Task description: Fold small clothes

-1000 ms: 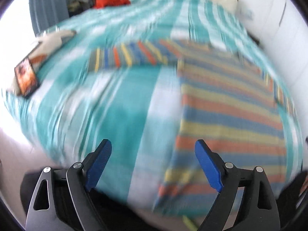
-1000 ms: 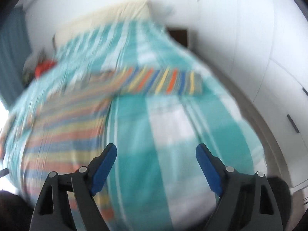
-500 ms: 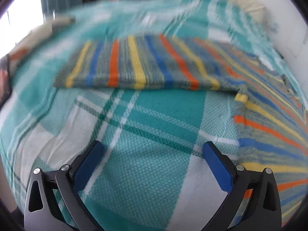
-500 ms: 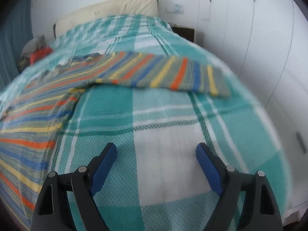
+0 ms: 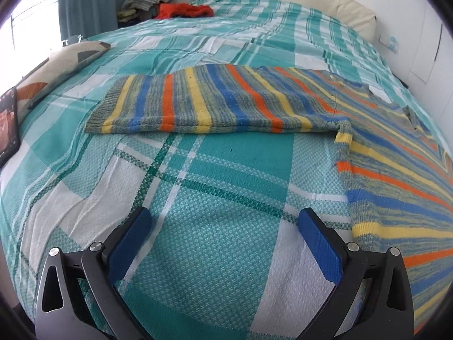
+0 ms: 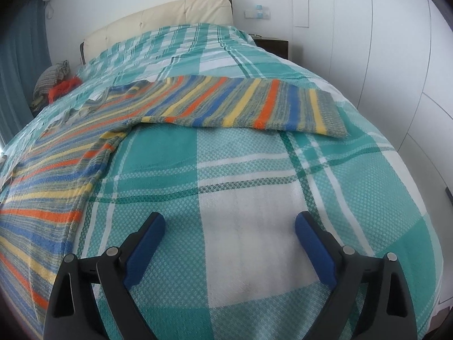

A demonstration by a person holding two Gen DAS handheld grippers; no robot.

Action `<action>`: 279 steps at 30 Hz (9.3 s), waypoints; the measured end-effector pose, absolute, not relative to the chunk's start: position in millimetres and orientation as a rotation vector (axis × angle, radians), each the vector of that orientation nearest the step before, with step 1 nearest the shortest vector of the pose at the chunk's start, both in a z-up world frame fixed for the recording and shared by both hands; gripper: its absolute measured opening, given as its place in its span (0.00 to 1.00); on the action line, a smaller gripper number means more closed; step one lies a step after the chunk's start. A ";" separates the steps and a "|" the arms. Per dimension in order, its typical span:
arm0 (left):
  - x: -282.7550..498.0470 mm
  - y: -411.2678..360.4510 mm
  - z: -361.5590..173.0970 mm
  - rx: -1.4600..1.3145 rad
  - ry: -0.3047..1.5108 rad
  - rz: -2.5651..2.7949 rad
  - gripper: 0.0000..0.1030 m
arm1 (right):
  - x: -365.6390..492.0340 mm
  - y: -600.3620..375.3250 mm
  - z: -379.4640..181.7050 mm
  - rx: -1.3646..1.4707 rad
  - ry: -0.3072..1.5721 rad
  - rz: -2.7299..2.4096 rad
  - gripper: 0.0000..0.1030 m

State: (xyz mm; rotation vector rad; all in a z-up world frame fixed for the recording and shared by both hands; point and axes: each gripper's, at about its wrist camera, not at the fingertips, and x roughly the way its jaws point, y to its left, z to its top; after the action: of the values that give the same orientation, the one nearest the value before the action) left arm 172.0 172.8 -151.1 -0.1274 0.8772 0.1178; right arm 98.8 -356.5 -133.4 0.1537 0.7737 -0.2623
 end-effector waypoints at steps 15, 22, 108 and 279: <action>173.6 167.1 -149.2 -0.072 0.930 0.121 1.00 | 100.0 -355.5 -134.6 0.150 0.785 -0.263 0.92; 173.0 166.6 -151.2 -0.061 0.924 0.102 1.00 | 99.8 -355.0 -134.9 0.150 0.787 -0.263 0.93; 170.4 163.5 -150.5 -0.030 0.906 0.125 1.00 | 99.8 -354.0 -134.5 0.145 0.787 -0.262 0.93; 160.9 156.7 -151.9 -0.023 0.915 0.171 1.00 | 151.4 -366.9 -147.4 0.059 0.850 -0.064 1.00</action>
State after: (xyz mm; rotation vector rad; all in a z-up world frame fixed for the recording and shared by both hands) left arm 160.9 156.7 -151.9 -0.0228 0.9147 0.1705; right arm 151.4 -366.9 -147.4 0.0586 0.8498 -0.0641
